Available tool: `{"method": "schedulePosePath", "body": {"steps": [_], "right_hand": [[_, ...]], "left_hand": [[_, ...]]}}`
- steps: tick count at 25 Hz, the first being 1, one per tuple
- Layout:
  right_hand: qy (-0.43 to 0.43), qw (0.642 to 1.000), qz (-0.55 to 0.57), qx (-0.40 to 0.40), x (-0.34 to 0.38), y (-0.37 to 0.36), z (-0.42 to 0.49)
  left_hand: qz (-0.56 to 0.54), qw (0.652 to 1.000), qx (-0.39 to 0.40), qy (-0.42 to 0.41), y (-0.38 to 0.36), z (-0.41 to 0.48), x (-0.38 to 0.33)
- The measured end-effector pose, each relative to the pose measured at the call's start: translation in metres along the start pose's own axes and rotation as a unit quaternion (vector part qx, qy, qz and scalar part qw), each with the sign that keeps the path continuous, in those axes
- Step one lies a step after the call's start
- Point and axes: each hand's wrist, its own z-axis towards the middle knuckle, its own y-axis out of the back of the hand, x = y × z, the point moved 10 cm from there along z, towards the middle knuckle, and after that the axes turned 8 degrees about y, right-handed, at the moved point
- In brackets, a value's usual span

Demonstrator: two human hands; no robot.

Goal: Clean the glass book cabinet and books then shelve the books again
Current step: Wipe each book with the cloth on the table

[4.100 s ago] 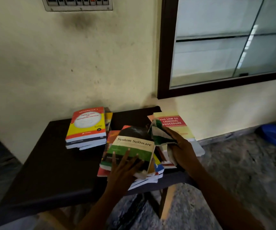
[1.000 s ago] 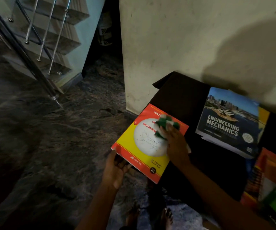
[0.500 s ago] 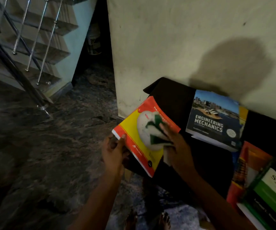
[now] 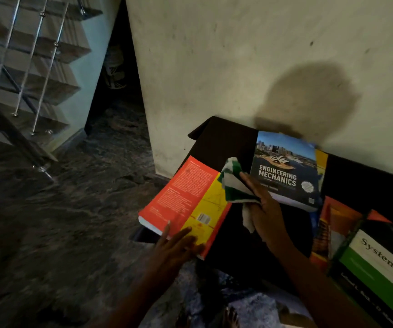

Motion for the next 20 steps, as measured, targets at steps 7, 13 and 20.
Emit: {"method": "schedulePosePath", "body": {"steps": [7,13,20], "right_hand": [[0.013,0.992,-0.116,0.051,-0.03,-0.055,0.079],[0.018,0.89,-0.379,0.253,-0.096,-0.136,0.088],[0.242,0.899,-0.301,0.206,-0.01,-0.196,-0.012]], "left_hand": [[-0.121,0.915,-0.021,0.384,0.016,-0.006,0.102],[-0.194,0.779,0.1,0.588,-0.001,-0.027,0.169],[-0.46,0.644,0.047,0.609,-0.023,-0.048,0.175]]}}
